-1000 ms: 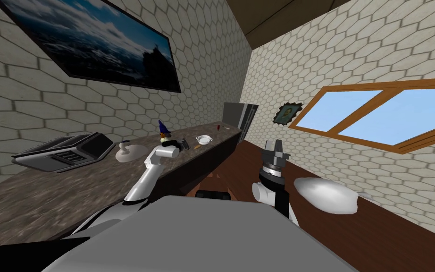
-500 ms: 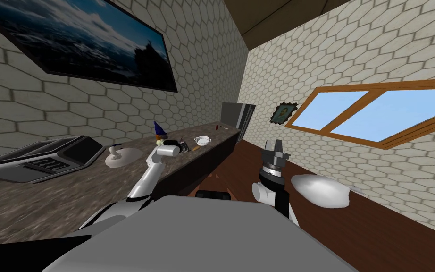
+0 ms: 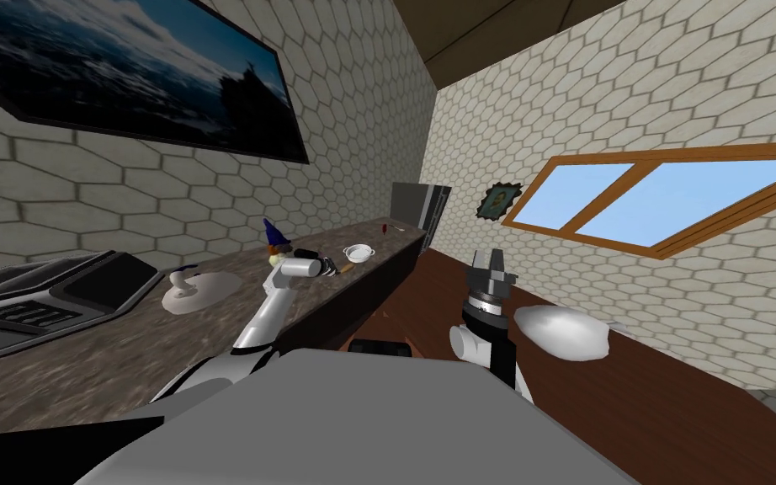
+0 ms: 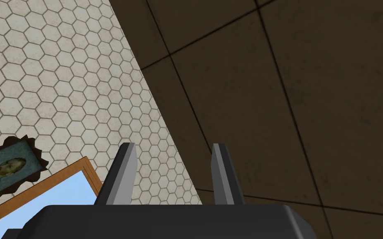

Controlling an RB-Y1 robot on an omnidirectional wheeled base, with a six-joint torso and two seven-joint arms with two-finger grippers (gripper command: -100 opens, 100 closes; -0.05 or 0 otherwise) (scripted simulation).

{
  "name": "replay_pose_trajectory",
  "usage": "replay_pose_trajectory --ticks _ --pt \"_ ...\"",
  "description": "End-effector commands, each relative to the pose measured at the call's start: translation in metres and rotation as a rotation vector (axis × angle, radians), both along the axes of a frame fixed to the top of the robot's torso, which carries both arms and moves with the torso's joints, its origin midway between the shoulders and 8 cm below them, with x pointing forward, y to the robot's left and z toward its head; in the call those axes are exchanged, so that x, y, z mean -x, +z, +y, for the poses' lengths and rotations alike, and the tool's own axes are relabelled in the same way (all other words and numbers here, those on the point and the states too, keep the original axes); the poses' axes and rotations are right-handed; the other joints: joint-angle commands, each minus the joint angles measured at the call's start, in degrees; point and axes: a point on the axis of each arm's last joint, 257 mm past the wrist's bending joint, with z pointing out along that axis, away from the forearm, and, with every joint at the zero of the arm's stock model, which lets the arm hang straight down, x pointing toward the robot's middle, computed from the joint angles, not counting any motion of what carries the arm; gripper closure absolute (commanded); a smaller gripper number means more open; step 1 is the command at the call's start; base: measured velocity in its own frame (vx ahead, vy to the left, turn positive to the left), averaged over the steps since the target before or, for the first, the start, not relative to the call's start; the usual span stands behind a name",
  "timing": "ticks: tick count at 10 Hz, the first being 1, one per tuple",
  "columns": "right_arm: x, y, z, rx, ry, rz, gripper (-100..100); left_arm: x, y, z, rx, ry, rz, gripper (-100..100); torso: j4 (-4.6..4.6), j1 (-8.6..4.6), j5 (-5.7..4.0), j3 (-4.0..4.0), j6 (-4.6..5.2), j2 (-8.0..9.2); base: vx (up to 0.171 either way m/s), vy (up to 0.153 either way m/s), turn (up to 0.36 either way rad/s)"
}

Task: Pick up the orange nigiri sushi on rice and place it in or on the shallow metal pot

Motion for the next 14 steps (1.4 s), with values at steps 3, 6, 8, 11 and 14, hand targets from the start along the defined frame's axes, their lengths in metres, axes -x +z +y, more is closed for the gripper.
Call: replay_pose_trajectory --ticks 3,6,8,11,14 --pt "0.000 0.000 0.000 0.000 0.000 0.000 0 0.015 -0.019 -0.005 0.073 0.044 0.104 -100 0.00 -0.05 -0.01 0.00 -0.01 0.00 0.051 0.030 -0.093" --pt "0.000 0.000 0.000 0.000 0.000 0.000 0 0.030 -0.035 -0.012 0.129 0.074 0.193 -100 0.01 -0.02 -0.01 0.01 0.00 0.01 0.046 0.036 -0.090" --pt "0.000 0.000 0.000 0.000 0.000 0.000 0 0.041 -0.045 -0.019 0.169 0.093 0.257 -100 -0.01 -0.02 -0.01 -0.03 0.02 -0.05 0.068 0.039 -0.133" --pt "0.000 0.000 0.000 0.000 0.000 0.000 0 0.043 -0.046 -0.020 0.174 0.095 0.263 0 0.01 -0.07 -0.02 0.02 -0.02 0.04 0.031 0.021 -0.017" --pt "0.000 0.000 0.000 0.000 0.000 0.000 0 0.040 -0.062 -0.021 0.175 0.093 0.260 -100 0.02 -0.16 -0.04 0.06 -0.02 0.10 0.022 -0.001 0.002"
